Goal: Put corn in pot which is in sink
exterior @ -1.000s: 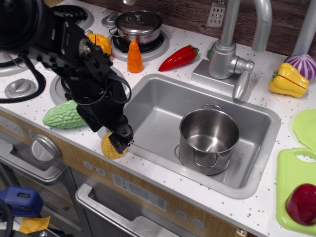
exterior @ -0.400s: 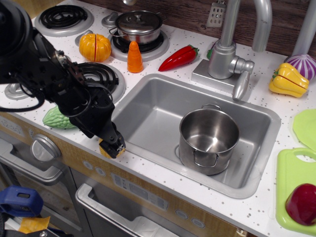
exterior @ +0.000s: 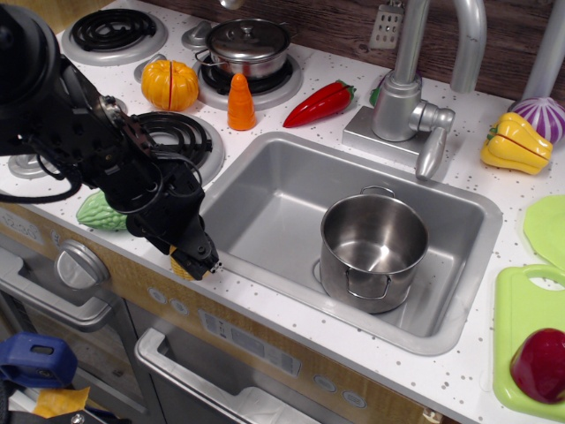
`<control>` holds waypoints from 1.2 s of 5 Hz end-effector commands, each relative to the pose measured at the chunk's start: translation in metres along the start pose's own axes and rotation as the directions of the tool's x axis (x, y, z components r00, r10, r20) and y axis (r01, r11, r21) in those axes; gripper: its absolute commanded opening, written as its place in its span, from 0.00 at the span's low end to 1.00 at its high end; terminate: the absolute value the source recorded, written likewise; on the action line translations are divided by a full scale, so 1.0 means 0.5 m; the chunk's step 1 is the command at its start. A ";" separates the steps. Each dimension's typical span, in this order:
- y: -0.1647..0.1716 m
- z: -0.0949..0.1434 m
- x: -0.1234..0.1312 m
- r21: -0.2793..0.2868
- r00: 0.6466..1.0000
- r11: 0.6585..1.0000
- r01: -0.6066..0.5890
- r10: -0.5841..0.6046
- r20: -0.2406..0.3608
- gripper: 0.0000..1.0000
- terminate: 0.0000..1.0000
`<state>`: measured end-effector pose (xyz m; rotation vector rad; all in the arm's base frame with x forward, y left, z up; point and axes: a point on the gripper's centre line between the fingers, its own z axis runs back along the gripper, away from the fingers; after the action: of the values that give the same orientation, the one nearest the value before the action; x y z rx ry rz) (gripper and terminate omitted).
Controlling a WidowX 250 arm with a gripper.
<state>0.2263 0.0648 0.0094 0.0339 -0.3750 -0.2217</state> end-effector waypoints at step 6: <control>-0.189 0.007 0.240 -0.029 0.971 0.991 0.130 -0.121 0.205 0.00 0.00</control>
<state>0.3165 -0.0566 0.0306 -0.0218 -0.5471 -0.3655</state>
